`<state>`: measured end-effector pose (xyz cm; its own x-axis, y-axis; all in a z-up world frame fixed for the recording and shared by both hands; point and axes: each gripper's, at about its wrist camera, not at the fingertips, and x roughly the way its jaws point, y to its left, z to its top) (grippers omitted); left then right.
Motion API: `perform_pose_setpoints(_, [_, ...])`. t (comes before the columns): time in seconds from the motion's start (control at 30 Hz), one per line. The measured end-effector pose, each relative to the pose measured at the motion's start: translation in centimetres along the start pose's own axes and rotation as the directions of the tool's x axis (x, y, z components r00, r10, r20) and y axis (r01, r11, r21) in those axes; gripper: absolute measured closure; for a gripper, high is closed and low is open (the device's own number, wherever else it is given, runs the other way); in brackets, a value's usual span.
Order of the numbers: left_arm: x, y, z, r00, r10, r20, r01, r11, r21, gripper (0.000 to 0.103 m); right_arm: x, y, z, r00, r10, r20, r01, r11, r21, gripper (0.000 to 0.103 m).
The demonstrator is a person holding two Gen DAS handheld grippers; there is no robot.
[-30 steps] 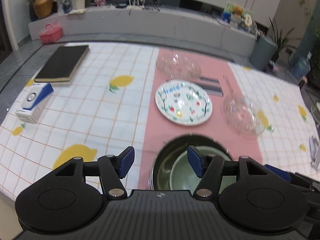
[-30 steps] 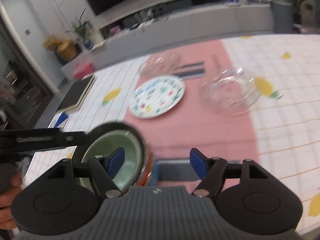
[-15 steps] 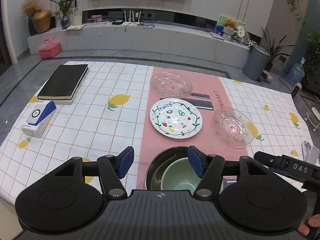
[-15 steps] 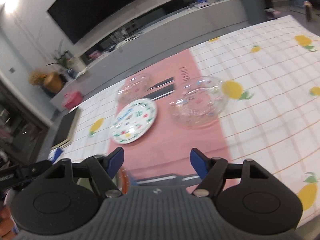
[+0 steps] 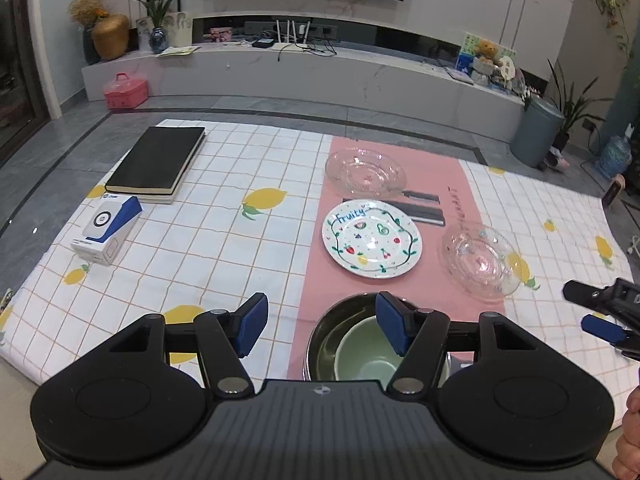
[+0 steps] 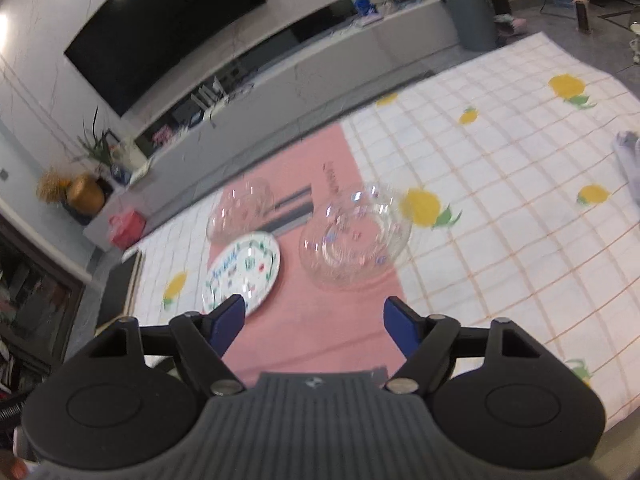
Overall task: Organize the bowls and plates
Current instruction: 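Move both grippers to the white Fruity plate rim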
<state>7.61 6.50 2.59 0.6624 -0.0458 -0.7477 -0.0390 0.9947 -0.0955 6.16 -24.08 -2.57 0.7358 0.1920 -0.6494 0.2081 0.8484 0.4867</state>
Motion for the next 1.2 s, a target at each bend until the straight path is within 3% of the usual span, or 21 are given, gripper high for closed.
perform_pose_setpoints(0.3, [-1.7,0.1,0.5,1.000,-0.006,0.025,0.007,0.999,-0.039,0.028,-1.2,0.4,0.7,1.000,0.017,0.010,-0.017,1.000,-0.008,0.023])
perform_pose_setpoints(0.37, [-0.7,-0.7,1.2,1.000,-0.009,0.016,0.009,1.000,-0.005,0.027,0.2,0.1,1.2,1.000,-0.008,-0.017,0.008,1.000,0.002,0.023])
perform_pose_setpoints(0.47, [2.1,-2.4,3.0,1.000,-0.007,-0.013,0.009,0.991,0.133,0.025,3.1,-0.3,2.6,0.997,-0.030,-0.068,0.031,0.999,0.013,0.023])
perform_pose_setpoints(0.57, [5.7,-2.5,4.9,0.999,0.021,-0.050,-0.014,0.991,0.131,0.025,5.8,0.2,3.3,0.994,-0.049,-0.098,0.047,0.999,-0.023,0.023])
perform_pose_setpoints(0.63, [8.5,-2.1,6.3,0.996,-0.006,-0.085,0.015,0.994,0.106,0.025,7.8,1.1,3.7,0.993,-0.036,-0.115,0.029,0.998,-0.064,0.025])
perform_pose_setpoints(0.8, [13.8,-0.3,7.7,0.990,-0.081,-0.118,0.086,0.996,0.035,0.025,13.1,3.8,4.2,0.982,0.061,-0.180,-0.075,0.995,-0.071,0.043])
perform_pose_setpoints(0.9, [15.7,0.9,7.5,0.987,-0.124,-0.105,0.128,0.991,0.030,0.033,16.5,5.5,3.7,0.973,0.112,-0.201,-0.133,0.987,-0.094,0.055])
perform_pose_setpoints(1.03, [18.7,2.9,6.6,0.950,-0.287,-0.120,0.287,0.958,-0.022,0.050,20.3,6.0,2.6,0.972,0.110,-0.205,-0.143,0.978,-0.154,0.062])
perform_pose_setpoints(1.2, [23.1,4.9,4.9,0.929,-0.346,-0.132,0.333,0.937,-0.109,0.056,22.5,4.2,0.9,0.968,0.143,-0.204,-0.155,0.987,-0.044,0.068])
